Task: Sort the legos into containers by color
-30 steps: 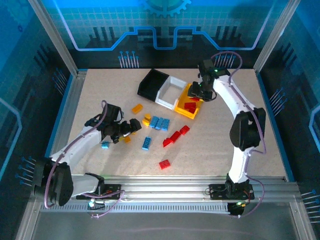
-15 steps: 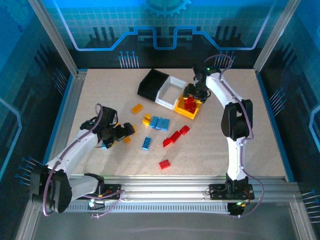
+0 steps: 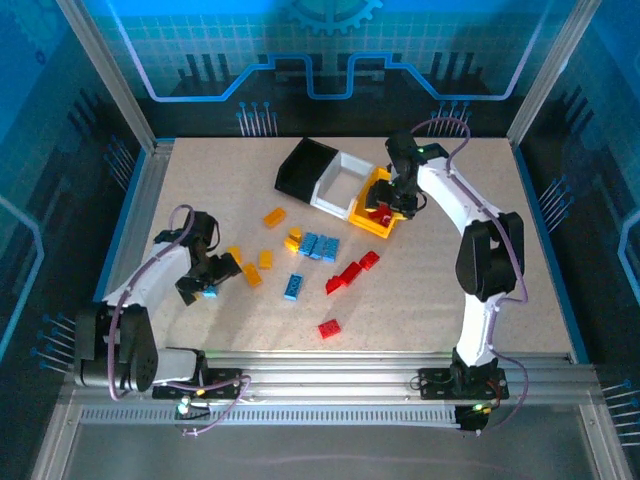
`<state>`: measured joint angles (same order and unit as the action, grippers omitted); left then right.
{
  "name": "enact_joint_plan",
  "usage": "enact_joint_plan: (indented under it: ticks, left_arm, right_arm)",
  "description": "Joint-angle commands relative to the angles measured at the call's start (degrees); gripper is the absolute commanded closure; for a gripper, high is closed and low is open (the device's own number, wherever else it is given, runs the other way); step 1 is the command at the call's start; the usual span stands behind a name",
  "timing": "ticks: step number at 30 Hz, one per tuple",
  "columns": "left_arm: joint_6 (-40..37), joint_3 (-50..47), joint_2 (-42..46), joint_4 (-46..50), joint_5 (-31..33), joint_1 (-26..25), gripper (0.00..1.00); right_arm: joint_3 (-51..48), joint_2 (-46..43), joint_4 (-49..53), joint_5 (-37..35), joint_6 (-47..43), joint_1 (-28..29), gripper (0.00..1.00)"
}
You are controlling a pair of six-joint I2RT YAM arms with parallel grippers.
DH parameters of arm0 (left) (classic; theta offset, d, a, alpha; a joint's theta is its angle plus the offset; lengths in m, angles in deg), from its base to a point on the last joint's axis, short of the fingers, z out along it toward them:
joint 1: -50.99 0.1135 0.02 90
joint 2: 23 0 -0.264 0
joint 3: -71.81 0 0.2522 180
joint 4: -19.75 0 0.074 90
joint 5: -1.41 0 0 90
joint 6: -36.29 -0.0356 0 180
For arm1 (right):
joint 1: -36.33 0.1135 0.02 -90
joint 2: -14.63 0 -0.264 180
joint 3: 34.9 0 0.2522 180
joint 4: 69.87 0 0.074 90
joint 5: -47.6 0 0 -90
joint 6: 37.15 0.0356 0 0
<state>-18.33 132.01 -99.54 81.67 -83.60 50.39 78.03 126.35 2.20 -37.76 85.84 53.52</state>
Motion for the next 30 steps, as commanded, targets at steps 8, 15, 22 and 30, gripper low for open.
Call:
enact_joint_plan:
  ticks: [8,15,22,30]
  left_arm:
    - [-6.18,-0.57,-7.01,-4.35,0.28,2.44,0.09]
    - [-7.42,-0.50,-10.56,-5.65,-0.38,2.42,0.18]
    - [-7.52,-2.71,-10.23,-7.65,-5.08,2.36,0.26]
    - [-8.20,-3.40,-7.79,-6.97,-5.85,2.36,0.26]
  right_arm:
    - [-5.29,-5.23,-1.44,1.15,1.32,0.59,0.32]
    - [-7.82,-6.85,-1.86,0.46,2.16,0.57,0.33]
    - [-9.65,-7.40,-2.80,0.36,3.20,0.72,0.33]
    - [-9.04,-6.48,-3.11,-0.07,4.27,2.55,0.34]
